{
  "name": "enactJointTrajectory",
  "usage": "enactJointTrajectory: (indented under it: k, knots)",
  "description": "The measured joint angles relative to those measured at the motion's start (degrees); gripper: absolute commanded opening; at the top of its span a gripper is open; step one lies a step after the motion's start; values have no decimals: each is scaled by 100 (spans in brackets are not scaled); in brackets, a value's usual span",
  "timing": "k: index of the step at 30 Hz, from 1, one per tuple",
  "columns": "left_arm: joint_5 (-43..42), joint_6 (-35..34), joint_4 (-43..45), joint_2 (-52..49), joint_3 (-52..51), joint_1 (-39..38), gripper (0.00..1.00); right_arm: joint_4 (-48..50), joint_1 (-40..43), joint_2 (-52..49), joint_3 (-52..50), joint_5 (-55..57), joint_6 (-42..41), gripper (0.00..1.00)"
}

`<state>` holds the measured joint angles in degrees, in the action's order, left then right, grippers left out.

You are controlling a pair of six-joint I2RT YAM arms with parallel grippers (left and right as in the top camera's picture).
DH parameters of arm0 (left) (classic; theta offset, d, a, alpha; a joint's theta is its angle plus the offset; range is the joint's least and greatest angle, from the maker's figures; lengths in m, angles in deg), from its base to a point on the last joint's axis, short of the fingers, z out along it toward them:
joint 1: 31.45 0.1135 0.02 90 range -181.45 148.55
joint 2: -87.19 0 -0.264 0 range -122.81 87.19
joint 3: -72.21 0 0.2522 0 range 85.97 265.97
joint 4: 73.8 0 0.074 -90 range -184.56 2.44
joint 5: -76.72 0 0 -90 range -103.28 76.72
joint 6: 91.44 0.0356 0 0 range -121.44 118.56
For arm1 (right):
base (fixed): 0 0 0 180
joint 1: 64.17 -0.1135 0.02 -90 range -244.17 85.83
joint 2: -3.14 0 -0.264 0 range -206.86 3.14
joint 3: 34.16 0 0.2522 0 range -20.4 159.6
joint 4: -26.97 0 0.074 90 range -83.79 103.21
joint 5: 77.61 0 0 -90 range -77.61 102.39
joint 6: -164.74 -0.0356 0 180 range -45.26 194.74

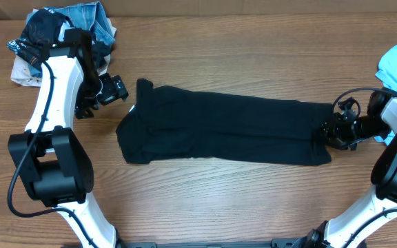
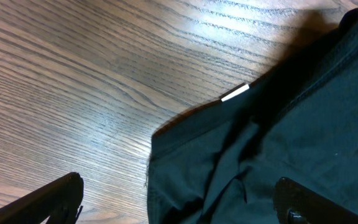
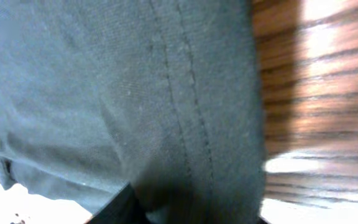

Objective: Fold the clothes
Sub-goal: 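Fold the right end leftward over the shirt with the right gripper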

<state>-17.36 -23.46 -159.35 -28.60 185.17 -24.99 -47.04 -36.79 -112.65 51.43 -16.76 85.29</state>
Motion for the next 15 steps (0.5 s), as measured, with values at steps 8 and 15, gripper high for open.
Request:
enactJointTrajectory:
  k: [8,15]
  knots:
    - [0,0,-20,0,0,0,100,11,-13,-2,197,566,-789,4]
    - [-2,0,-22,0,0,0,100,-846,-9,-22,1279,1453,-1360,4]
